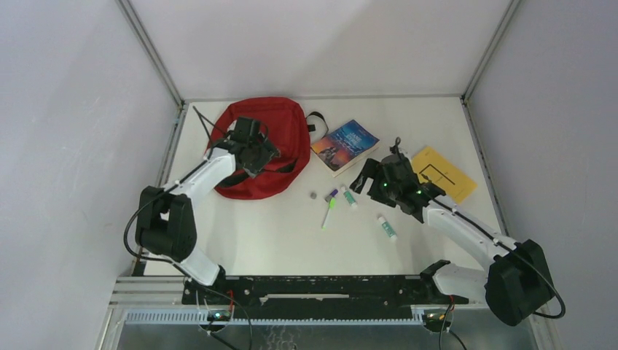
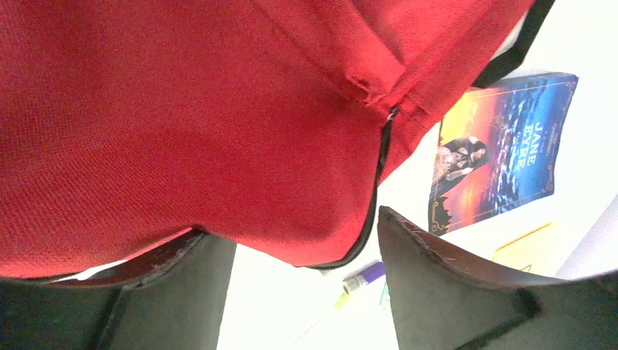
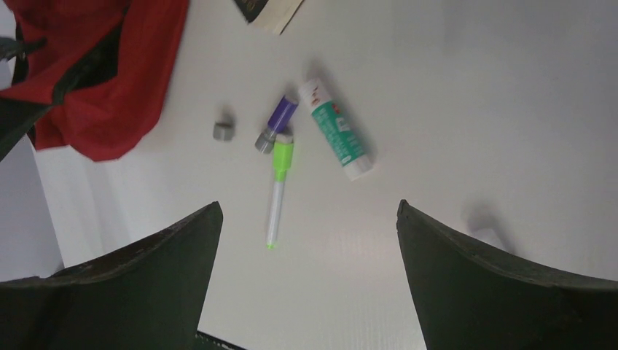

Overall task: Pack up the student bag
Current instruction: Adjust the student bag at the center of the board.

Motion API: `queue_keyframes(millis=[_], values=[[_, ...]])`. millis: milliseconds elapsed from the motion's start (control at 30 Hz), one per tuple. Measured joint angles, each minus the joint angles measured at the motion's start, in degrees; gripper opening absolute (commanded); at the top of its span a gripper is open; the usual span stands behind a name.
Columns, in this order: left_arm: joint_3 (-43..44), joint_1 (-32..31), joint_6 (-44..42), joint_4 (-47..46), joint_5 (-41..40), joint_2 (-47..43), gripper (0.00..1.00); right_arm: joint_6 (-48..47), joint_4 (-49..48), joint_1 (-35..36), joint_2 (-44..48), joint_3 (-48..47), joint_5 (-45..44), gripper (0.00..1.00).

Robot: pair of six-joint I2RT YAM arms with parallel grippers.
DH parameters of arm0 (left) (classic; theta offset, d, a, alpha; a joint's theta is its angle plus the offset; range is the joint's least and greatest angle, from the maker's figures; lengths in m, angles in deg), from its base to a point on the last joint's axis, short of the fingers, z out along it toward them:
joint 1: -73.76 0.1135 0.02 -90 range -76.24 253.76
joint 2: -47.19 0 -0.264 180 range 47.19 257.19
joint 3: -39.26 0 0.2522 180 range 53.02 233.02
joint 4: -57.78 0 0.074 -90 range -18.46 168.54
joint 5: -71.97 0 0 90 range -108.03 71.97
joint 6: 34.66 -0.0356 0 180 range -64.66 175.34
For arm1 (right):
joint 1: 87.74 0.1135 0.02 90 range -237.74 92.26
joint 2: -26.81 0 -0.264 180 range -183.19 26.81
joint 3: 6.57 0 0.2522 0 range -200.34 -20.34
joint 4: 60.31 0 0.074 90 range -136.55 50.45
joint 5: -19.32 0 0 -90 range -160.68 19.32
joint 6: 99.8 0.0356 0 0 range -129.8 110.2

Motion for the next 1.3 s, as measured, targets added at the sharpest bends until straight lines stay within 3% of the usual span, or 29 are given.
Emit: queue_keyframes(millis=[500,667,800,967,1300], values=[[4.1,-1.6,-20.9,5.1,-5.0,-5.9,0.8,2.2,-5.3,-8.8,-1.7,0.6,4.3,0.97],[4.7,-4.9,-25.3,4.4,-4.7,-9.3,0.87,4.1,-7.5,-10.5,-6.4,0.6,4.6,0.94],[6.9,-8.0,-28.0,3.7,-3.3,-9.4,0.93,7.7,-8.9,-12.1,-12.9,-1.1,4.4,0.93],[7.2,-9.3,-29.8,3.5,-1.6,-9.5,1.0,12.7,-10.2,-14.0,-25.5,-9.9,3.5,0.93],[7.0,-9.2,-33.3,4.3,-2.1,-15.9,1.0,20.2,-11.7,-14.5,-45.6,-28.3,3.8,0.8]])
